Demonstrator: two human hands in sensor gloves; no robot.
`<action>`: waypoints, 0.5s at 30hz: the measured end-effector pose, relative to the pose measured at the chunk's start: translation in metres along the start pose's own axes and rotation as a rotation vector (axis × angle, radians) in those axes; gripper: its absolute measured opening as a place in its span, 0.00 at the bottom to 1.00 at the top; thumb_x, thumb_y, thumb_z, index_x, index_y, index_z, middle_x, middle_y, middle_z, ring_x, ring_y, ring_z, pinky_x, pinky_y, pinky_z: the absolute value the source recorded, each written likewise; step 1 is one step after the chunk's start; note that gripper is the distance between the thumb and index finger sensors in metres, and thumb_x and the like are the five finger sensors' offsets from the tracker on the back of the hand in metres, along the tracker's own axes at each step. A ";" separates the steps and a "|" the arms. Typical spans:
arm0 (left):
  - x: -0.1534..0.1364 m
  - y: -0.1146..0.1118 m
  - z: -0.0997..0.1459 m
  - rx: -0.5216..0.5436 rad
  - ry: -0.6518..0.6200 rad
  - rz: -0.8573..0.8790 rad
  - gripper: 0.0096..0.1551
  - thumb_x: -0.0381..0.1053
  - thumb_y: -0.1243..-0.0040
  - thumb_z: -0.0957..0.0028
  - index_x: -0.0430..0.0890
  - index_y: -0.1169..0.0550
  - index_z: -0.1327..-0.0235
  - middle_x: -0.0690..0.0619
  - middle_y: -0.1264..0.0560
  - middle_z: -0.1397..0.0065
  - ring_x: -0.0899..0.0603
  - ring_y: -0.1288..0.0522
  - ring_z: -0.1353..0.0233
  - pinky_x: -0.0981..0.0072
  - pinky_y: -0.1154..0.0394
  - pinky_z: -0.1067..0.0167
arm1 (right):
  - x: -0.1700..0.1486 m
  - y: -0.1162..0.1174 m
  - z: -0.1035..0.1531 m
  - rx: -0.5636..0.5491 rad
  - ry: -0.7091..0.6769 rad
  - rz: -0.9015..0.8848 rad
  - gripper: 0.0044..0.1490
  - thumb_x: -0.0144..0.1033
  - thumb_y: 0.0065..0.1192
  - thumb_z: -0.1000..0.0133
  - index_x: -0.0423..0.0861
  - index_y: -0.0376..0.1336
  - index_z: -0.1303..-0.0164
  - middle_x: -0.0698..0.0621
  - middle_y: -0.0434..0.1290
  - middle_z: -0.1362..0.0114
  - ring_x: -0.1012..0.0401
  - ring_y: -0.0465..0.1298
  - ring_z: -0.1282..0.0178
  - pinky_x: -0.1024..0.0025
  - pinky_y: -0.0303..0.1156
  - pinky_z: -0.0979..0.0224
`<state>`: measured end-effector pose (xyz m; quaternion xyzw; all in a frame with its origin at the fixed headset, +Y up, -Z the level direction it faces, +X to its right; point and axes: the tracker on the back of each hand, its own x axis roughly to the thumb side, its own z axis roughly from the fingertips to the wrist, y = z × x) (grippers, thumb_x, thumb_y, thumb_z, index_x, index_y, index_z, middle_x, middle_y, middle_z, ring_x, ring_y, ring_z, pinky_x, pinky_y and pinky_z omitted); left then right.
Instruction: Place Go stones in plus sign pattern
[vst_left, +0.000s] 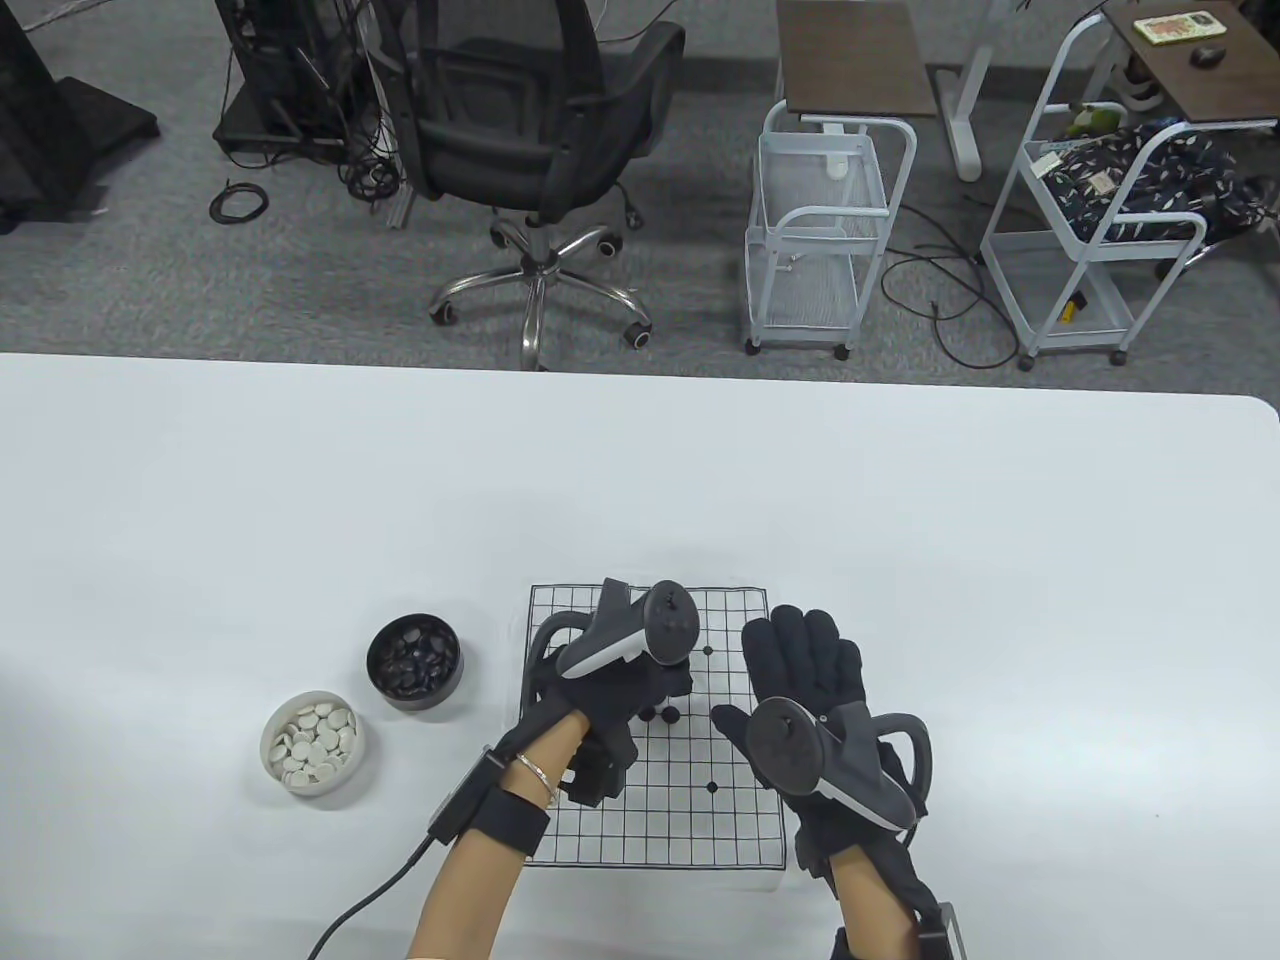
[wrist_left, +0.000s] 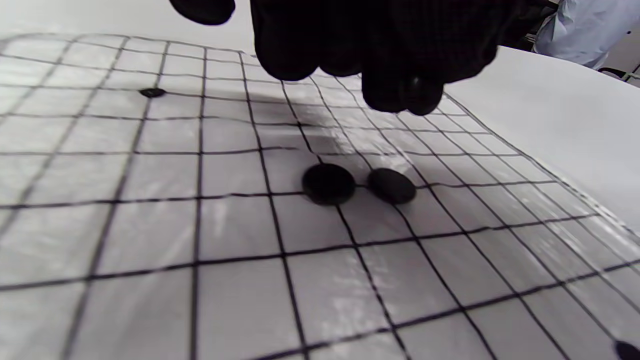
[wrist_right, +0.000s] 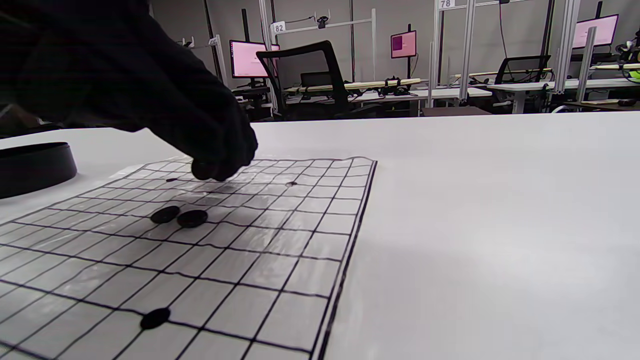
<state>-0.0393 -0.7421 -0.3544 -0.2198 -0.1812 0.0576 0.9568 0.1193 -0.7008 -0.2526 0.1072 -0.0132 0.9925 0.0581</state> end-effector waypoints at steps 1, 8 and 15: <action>0.002 -0.002 -0.001 -0.005 -0.005 -0.002 0.19 0.60 0.45 0.48 0.61 0.20 0.46 0.62 0.34 0.19 0.47 0.34 0.16 0.38 0.45 0.16 | 0.000 0.000 0.000 0.001 0.002 -0.001 0.52 0.60 0.39 0.39 0.42 0.35 0.13 0.37 0.38 0.11 0.35 0.39 0.12 0.42 0.39 0.17; 0.017 -0.015 -0.006 -0.014 -0.017 -0.068 0.19 0.61 0.45 0.48 0.60 0.20 0.46 0.63 0.35 0.19 0.47 0.39 0.13 0.37 0.49 0.15 | -0.002 0.000 0.002 0.000 0.013 -0.002 0.52 0.60 0.39 0.39 0.42 0.35 0.13 0.37 0.38 0.12 0.35 0.39 0.12 0.42 0.39 0.17; 0.017 -0.016 -0.004 -0.007 -0.012 -0.086 0.19 0.61 0.44 0.49 0.62 0.21 0.47 0.64 0.36 0.19 0.48 0.40 0.13 0.37 0.49 0.15 | -0.002 0.000 0.002 0.002 0.014 0.005 0.52 0.60 0.39 0.39 0.42 0.35 0.13 0.36 0.38 0.12 0.35 0.39 0.12 0.42 0.39 0.17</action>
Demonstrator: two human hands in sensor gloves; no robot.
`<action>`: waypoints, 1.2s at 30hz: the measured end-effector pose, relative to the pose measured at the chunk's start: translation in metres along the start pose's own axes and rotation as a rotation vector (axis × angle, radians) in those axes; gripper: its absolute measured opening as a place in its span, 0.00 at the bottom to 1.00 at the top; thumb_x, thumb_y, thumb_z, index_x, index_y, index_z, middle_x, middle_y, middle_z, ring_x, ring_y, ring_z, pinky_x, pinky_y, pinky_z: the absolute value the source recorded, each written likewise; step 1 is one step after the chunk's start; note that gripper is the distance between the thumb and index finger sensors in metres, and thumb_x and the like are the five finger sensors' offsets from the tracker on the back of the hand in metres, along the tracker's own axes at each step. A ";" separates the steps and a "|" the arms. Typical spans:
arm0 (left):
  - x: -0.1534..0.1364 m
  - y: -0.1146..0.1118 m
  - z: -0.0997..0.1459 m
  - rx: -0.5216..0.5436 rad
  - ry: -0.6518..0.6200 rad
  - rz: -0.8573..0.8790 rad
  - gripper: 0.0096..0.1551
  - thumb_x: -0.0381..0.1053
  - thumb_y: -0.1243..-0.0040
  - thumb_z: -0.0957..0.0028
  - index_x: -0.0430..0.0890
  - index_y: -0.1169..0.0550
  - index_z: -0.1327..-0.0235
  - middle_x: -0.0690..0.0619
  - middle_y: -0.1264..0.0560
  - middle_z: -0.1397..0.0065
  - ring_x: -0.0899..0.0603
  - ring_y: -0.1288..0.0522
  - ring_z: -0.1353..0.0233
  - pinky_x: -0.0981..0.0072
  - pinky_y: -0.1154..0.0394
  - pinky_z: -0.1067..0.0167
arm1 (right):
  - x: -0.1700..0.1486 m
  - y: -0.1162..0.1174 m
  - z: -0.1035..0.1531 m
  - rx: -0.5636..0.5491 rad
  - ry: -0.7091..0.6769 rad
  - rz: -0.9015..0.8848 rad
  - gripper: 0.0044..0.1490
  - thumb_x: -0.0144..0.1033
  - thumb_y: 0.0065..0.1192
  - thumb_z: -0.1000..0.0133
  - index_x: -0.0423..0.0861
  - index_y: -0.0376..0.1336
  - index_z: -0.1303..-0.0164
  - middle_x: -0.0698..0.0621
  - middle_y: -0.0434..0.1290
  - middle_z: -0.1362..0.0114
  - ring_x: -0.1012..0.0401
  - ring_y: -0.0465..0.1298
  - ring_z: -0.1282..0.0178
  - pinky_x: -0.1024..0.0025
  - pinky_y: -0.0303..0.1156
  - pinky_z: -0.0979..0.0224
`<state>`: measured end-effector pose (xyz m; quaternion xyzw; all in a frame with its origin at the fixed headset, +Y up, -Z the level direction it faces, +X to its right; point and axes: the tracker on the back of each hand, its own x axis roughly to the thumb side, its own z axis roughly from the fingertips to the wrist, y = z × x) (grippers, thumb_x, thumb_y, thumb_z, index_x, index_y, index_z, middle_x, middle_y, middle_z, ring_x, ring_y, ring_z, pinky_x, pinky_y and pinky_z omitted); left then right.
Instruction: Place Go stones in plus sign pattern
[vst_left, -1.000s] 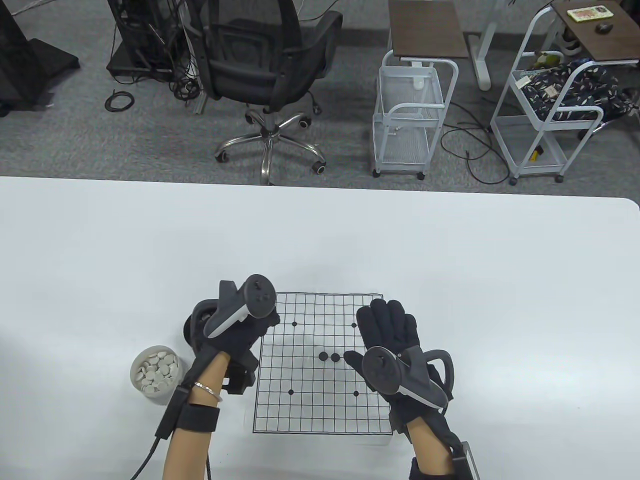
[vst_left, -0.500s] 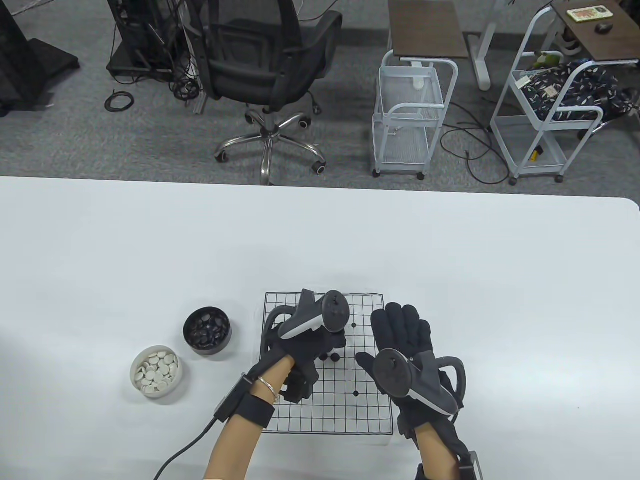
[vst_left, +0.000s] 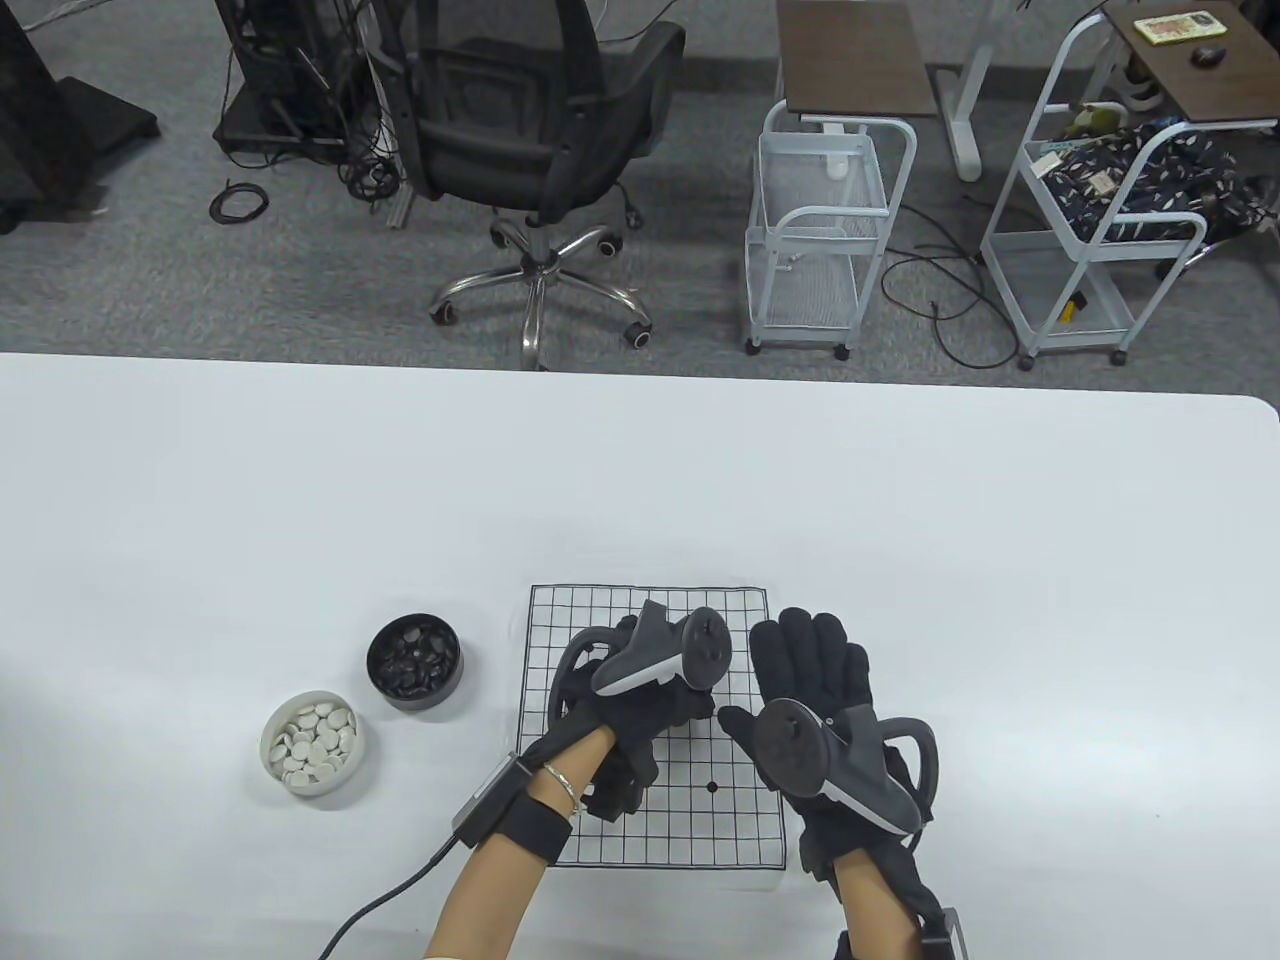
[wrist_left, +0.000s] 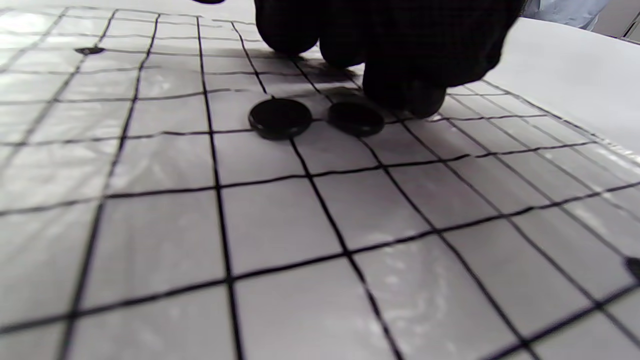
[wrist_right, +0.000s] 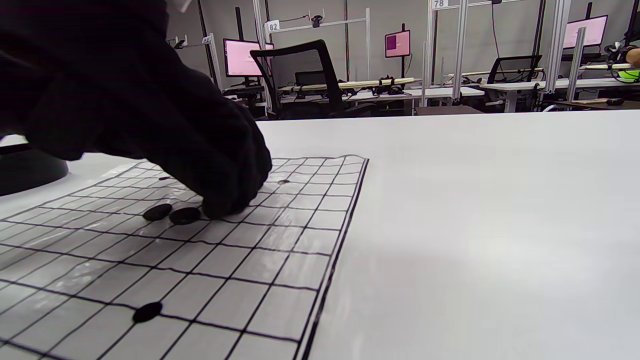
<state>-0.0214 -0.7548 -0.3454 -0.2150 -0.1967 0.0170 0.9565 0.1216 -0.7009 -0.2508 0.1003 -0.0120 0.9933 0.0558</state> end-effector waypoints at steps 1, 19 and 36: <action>0.000 0.000 0.000 0.000 0.000 -0.004 0.19 0.62 0.44 0.49 0.62 0.21 0.47 0.65 0.36 0.19 0.48 0.41 0.12 0.37 0.50 0.15 | 0.000 0.000 0.000 0.000 0.000 0.000 0.52 0.60 0.39 0.39 0.42 0.35 0.13 0.36 0.38 0.12 0.35 0.39 0.12 0.42 0.39 0.17; -0.003 -0.003 0.002 -0.022 0.029 -0.026 0.18 0.64 0.48 0.48 0.69 0.28 0.44 0.64 0.43 0.15 0.46 0.47 0.10 0.39 0.49 0.14 | -0.001 0.000 0.000 0.011 0.007 0.002 0.52 0.60 0.39 0.39 0.42 0.35 0.13 0.36 0.38 0.12 0.35 0.39 0.12 0.42 0.39 0.17; -0.069 0.045 0.051 0.150 0.190 -0.155 0.41 0.68 0.43 0.54 0.64 0.38 0.24 0.59 0.38 0.13 0.45 0.36 0.14 0.43 0.40 0.17 | 0.002 0.001 -0.001 0.021 -0.006 0.016 0.52 0.60 0.39 0.39 0.42 0.36 0.13 0.36 0.38 0.12 0.35 0.39 0.12 0.42 0.39 0.17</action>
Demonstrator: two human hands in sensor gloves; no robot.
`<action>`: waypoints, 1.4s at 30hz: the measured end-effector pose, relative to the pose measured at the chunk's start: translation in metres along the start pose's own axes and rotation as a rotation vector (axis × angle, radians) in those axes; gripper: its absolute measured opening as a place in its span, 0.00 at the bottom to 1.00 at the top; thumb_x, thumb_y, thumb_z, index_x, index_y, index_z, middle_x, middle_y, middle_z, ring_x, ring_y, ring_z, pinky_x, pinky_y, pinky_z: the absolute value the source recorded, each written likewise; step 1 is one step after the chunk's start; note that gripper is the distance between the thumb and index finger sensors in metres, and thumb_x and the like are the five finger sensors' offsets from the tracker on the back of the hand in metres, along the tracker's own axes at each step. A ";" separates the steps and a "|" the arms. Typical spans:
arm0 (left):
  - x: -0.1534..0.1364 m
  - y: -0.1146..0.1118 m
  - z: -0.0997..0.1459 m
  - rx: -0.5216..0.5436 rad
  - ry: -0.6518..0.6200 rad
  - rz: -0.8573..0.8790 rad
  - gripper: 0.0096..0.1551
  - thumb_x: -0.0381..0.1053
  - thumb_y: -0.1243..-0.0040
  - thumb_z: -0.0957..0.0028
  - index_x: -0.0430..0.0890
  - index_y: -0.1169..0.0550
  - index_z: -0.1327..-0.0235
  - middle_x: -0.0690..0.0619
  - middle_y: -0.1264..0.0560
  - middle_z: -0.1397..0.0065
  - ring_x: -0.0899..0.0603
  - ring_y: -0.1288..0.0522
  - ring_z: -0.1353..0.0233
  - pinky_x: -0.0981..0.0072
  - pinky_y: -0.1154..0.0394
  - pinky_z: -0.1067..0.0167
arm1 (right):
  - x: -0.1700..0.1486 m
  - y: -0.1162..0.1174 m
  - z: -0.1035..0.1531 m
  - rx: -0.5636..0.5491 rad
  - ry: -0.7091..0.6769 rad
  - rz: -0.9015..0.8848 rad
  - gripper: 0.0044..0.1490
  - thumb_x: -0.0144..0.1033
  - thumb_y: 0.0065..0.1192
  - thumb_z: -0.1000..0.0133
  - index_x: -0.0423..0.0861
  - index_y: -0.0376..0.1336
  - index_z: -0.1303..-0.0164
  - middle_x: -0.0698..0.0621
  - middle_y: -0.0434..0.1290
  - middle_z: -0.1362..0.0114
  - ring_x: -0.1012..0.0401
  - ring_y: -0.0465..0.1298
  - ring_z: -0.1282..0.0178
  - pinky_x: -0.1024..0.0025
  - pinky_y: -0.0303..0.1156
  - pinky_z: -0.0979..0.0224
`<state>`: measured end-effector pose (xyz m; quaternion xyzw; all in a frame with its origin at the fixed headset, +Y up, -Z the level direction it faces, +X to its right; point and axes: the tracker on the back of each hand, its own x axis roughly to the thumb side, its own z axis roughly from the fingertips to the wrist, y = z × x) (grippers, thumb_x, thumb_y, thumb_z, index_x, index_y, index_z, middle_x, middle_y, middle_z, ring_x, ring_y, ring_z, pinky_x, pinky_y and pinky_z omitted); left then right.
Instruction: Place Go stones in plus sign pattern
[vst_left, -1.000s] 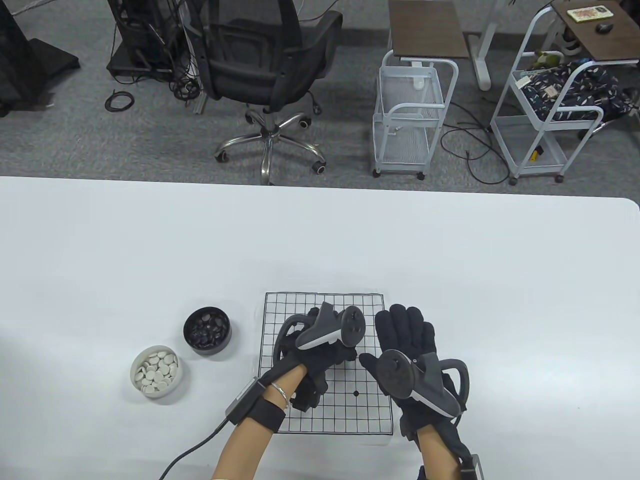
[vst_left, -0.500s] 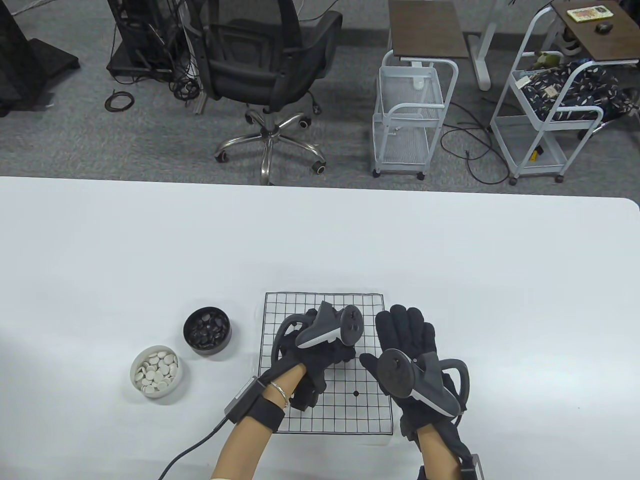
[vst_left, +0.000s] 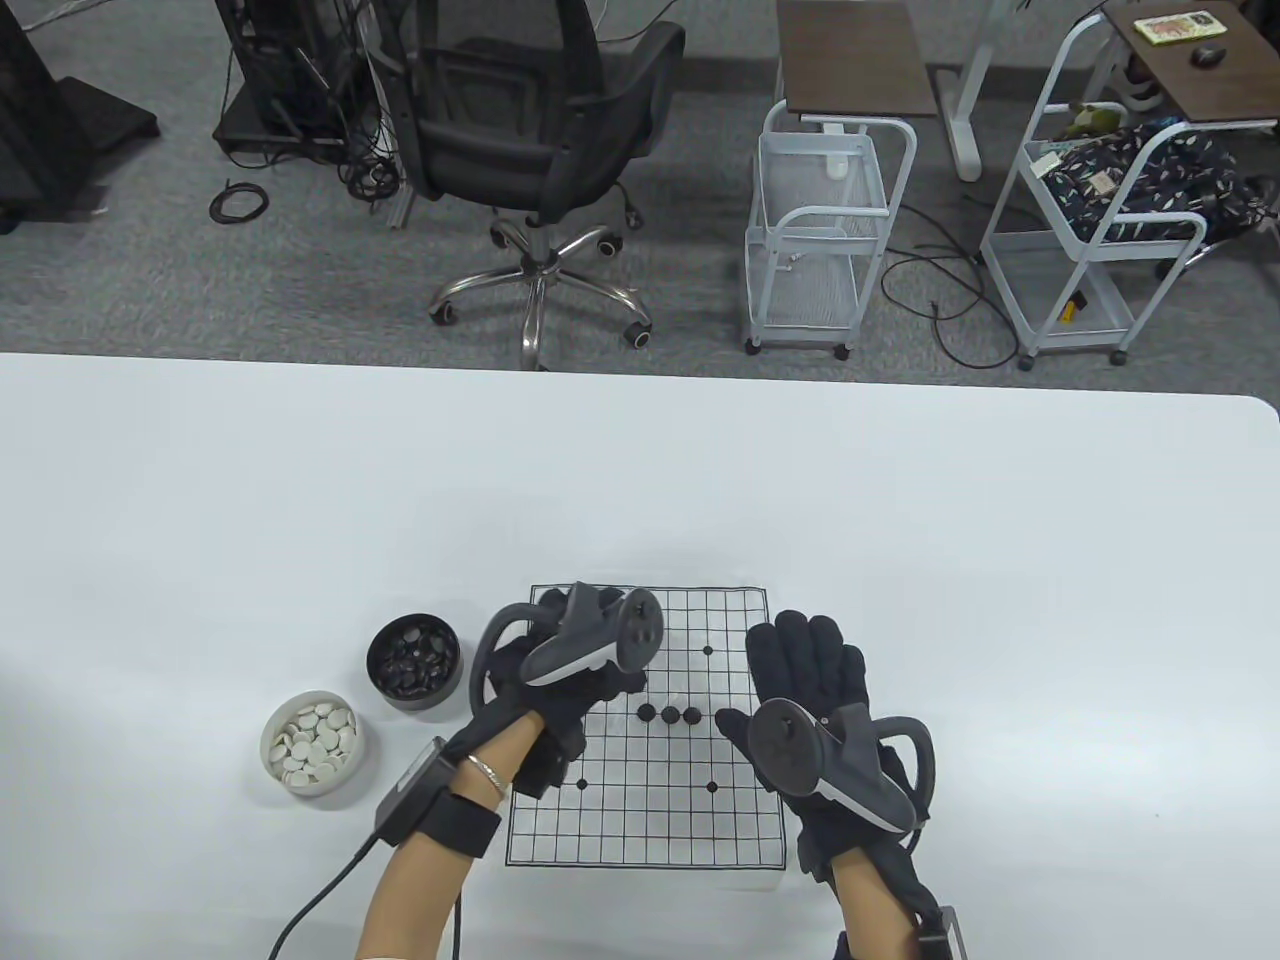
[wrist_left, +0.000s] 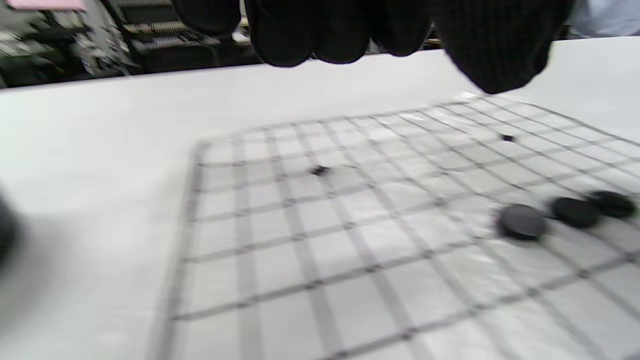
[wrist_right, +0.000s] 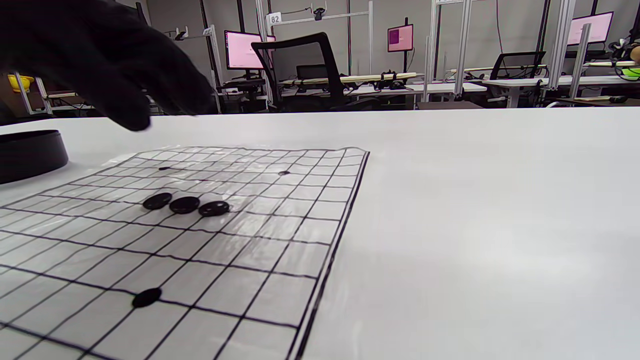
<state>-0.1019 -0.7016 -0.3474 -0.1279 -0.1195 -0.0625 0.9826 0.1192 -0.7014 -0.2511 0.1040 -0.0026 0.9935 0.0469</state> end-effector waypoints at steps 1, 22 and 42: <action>-0.012 0.003 0.003 0.009 0.043 -0.013 0.42 0.68 0.43 0.53 0.64 0.39 0.23 0.59 0.37 0.13 0.46 0.33 0.16 0.44 0.39 0.18 | 0.001 0.000 0.000 0.001 -0.001 0.003 0.52 0.60 0.39 0.39 0.42 0.35 0.13 0.36 0.38 0.12 0.35 0.39 0.12 0.42 0.39 0.17; -0.110 -0.042 0.019 -0.104 0.403 -0.235 0.31 0.61 0.39 0.52 0.66 0.28 0.32 0.62 0.20 0.30 0.56 0.18 0.44 0.60 0.26 0.31 | 0.010 0.003 -0.002 0.019 -0.035 0.032 0.52 0.61 0.39 0.39 0.42 0.36 0.13 0.36 0.38 0.12 0.35 0.40 0.12 0.42 0.40 0.17; -0.101 -0.057 0.012 -0.110 0.379 -0.291 0.24 0.59 0.47 0.47 0.61 0.27 0.37 0.61 0.17 0.36 0.57 0.17 0.46 0.62 0.25 0.33 | 0.010 0.004 -0.003 0.029 -0.027 0.039 0.52 0.61 0.39 0.39 0.42 0.36 0.13 0.36 0.39 0.12 0.35 0.40 0.12 0.42 0.40 0.17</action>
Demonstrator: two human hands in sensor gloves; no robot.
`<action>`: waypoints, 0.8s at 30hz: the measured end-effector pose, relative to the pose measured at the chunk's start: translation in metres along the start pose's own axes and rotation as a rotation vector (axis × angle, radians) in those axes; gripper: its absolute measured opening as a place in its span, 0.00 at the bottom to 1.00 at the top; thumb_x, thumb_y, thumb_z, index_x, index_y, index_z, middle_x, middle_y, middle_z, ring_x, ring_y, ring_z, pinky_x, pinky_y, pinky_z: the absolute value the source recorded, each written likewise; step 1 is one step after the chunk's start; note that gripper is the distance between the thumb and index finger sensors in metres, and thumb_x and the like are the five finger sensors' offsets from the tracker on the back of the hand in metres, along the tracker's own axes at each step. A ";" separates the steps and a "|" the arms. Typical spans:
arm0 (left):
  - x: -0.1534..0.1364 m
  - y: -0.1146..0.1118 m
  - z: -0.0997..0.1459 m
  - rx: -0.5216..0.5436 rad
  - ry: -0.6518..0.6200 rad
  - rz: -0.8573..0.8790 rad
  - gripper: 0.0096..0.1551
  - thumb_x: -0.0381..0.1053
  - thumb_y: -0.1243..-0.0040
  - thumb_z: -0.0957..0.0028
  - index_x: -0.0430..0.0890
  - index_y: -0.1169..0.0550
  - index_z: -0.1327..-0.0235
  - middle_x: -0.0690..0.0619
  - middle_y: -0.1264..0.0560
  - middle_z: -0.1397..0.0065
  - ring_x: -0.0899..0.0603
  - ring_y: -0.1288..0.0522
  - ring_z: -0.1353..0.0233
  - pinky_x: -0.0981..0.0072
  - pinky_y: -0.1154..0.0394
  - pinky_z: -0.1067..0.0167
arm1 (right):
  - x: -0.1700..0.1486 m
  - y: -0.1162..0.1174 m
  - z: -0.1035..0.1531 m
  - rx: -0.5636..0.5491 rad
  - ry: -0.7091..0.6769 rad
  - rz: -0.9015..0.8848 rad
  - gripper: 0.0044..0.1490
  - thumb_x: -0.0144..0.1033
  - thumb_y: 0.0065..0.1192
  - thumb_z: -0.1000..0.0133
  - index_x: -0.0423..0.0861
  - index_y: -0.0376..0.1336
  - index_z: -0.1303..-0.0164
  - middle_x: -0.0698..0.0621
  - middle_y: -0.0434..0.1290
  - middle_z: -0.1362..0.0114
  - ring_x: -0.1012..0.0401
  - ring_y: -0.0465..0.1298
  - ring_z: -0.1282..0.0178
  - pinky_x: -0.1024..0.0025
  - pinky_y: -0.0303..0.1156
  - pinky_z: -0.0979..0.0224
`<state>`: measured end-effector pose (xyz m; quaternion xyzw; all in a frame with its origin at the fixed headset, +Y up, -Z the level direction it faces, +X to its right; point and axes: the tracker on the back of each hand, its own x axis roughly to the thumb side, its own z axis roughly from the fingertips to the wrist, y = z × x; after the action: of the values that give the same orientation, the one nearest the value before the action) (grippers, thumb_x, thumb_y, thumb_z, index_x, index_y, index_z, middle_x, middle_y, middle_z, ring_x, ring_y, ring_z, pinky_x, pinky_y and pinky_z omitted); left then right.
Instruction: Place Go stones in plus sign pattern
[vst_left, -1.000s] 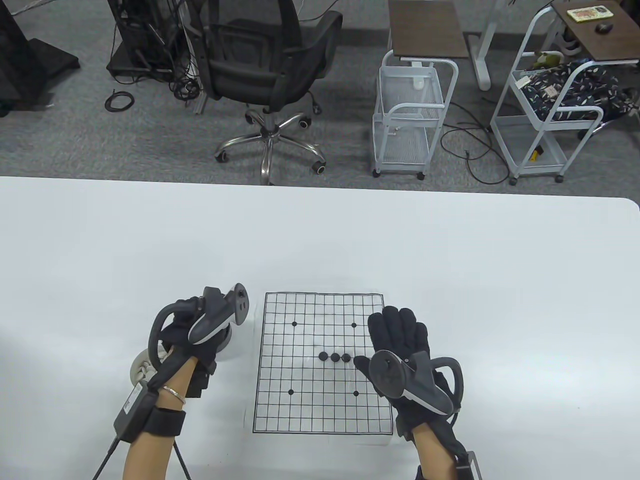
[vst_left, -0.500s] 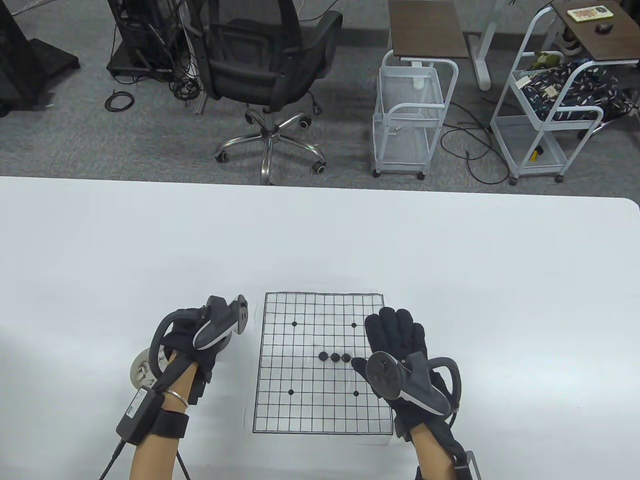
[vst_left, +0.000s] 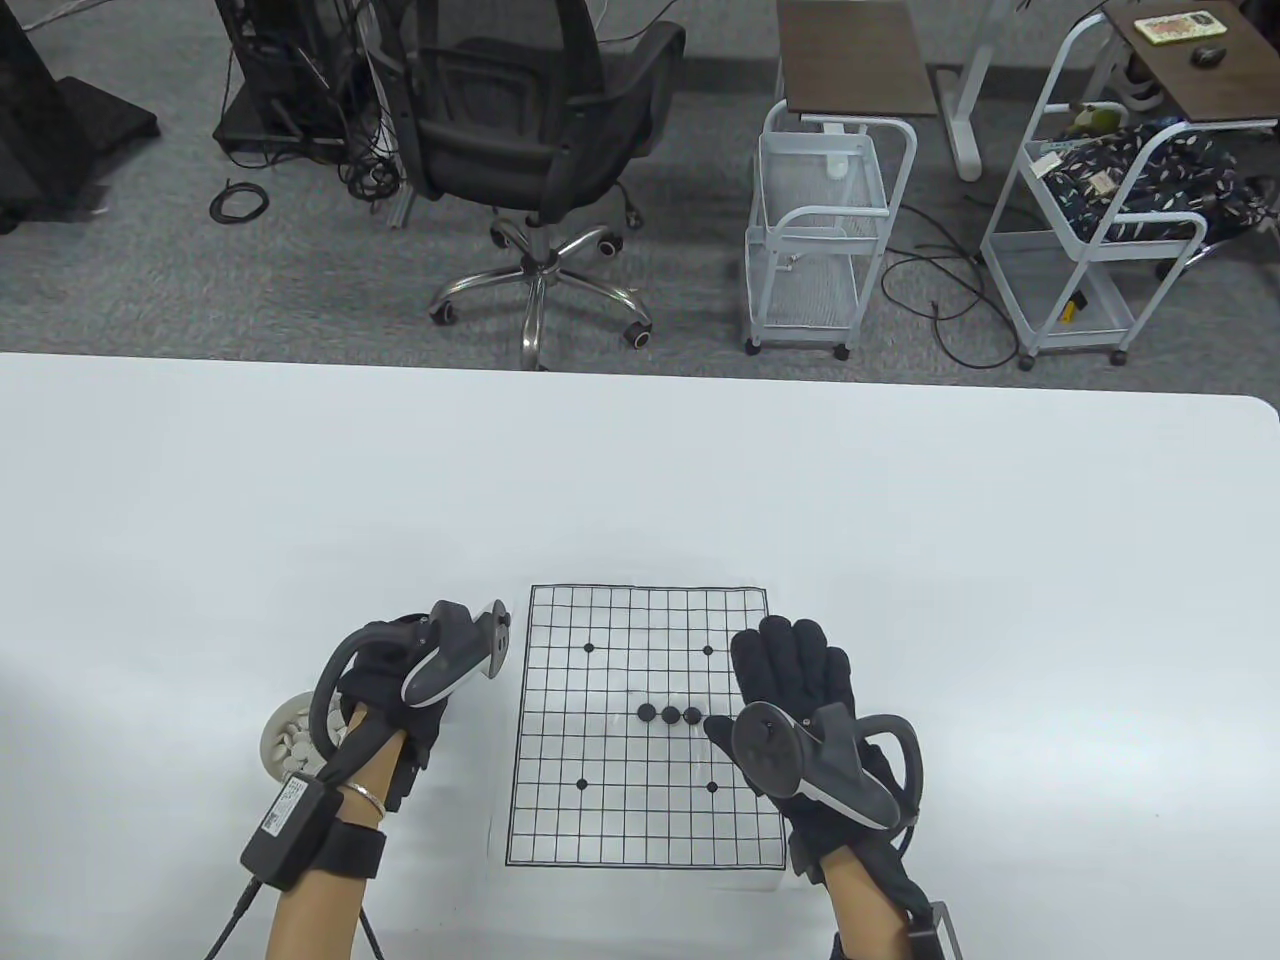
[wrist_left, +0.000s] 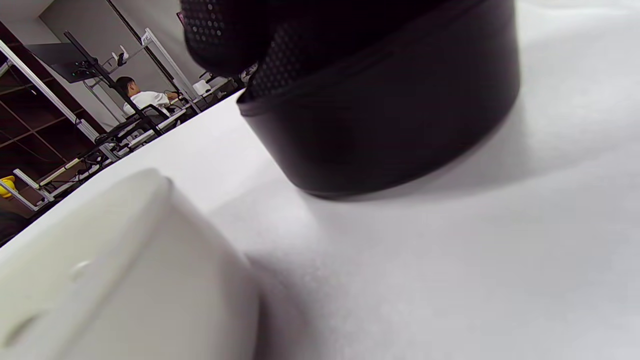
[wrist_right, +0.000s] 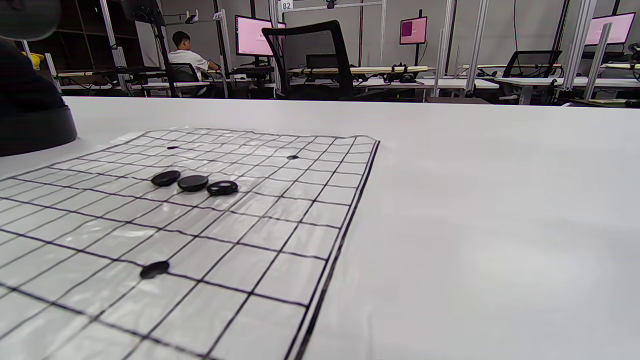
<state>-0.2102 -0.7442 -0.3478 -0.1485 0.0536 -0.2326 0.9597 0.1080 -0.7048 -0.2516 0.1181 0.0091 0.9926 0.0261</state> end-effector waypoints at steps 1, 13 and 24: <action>0.000 -0.001 0.000 0.004 -0.001 0.007 0.24 0.59 0.47 0.47 0.61 0.27 0.37 0.60 0.17 0.37 0.57 0.17 0.46 0.62 0.25 0.33 | 0.000 0.000 0.000 0.001 0.001 -0.001 0.52 0.61 0.39 0.39 0.42 0.36 0.13 0.37 0.39 0.12 0.35 0.40 0.12 0.42 0.40 0.17; -0.003 -0.001 -0.002 -0.008 0.000 0.047 0.22 0.59 0.49 0.46 0.61 0.25 0.39 0.60 0.17 0.38 0.56 0.17 0.47 0.61 0.26 0.33 | -0.002 0.001 -0.001 0.006 0.003 -0.013 0.52 0.60 0.40 0.39 0.42 0.36 0.13 0.36 0.39 0.12 0.35 0.40 0.12 0.42 0.40 0.17; -0.022 0.024 0.011 0.075 -0.011 0.206 0.22 0.58 0.50 0.44 0.56 0.22 0.41 0.58 0.14 0.42 0.56 0.15 0.51 0.62 0.23 0.38 | -0.003 0.001 -0.002 -0.001 0.004 -0.015 0.52 0.60 0.40 0.39 0.42 0.36 0.13 0.37 0.38 0.12 0.35 0.40 0.12 0.42 0.39 0.17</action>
<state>-0.2182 -0.7111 -0.3443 -0.1073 0.0544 -0.1339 0.9837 0.1103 -0.7058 -0.2541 0.1160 0.0097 0.9926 0.0337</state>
